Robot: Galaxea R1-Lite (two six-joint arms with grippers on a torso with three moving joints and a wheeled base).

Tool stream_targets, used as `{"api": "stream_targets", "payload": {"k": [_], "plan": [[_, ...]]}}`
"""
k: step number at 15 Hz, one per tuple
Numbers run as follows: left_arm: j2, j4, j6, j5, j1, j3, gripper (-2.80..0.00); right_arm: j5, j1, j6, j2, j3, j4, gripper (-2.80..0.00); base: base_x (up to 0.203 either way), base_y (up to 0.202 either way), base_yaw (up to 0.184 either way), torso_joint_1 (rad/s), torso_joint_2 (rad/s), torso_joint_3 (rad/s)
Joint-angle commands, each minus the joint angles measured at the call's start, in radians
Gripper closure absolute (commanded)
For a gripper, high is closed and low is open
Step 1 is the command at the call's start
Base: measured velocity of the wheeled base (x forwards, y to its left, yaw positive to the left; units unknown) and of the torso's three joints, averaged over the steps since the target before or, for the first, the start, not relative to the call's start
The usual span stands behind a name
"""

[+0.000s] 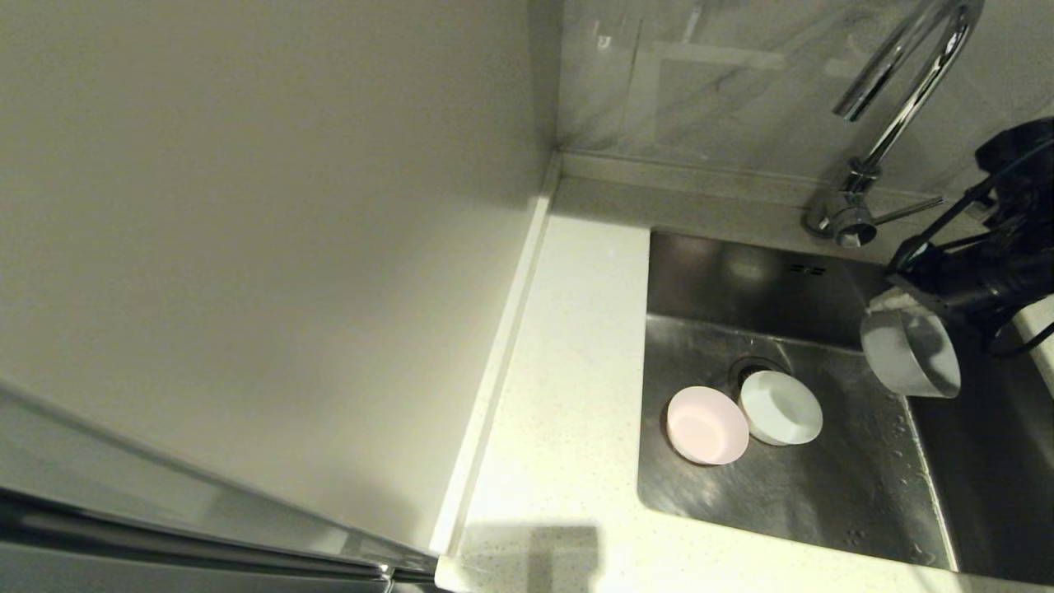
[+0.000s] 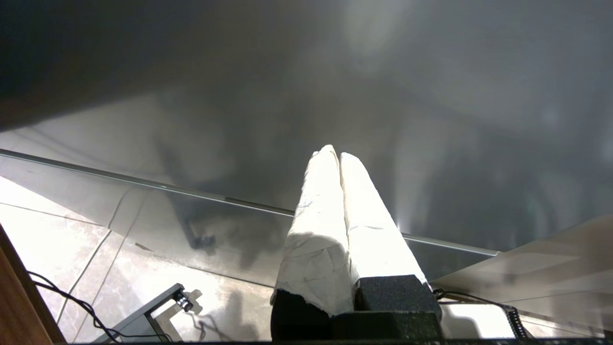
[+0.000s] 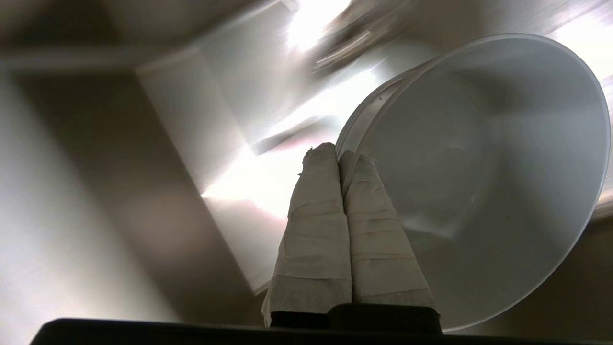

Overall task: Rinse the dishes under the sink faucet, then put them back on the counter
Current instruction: Put a bowl back to the table from the sink

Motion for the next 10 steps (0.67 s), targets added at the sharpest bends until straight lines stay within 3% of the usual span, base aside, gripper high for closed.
{"api": "stream_targets", "payload": {"k": [1,3,5,6,8,10], "plan": [[-0.004,0.000,0.000,0.000,-0.002,0.000,0.00,0.576,-0.022,0.189,-0.085,-0.139,0.199,0.00,0.000,0.000,0.000,0.000,0.00,0.000],[-0.003,0.000,-0.001,0.000,0.000,0.000,0.00,0.988,-0.038,0.425,-0.098,-0.256,0.284,0.00,0.000,0.000,0.000,0.000,0.00,0.000],[-0.003,0.000,-0.001,0.000,0.000,0.000,0.00,1.271,-0.056,0.667,-0.108,-0.335,0.319,0.00,0.000,0.000,0.000,0.000,0.00,0.000],[-0.003,0.000,-0.001,0.000,0.000,0.000,0.00,1.376,-0.081,0.723,-0.118,-0.340,0.323,0.00,0.000,0.000,0.000,0.000,0.00,0.000],[-0.003,0.000,-0.001,0.000,0.000,0.000,0.00,1.419,-0.122,0.751,-0.134,-0.268,0.325,0.00,0.000,0.000,0.000,0.000,0.00,0.000],[-0.003,0.000,-0.001,0.000,0.000,0.000,0.00,1.419,-0.125,0.689,-0.138,-0.066,0.305,0.00,0.000,0.000,0.000,0.000,0.00,0.000]]}}
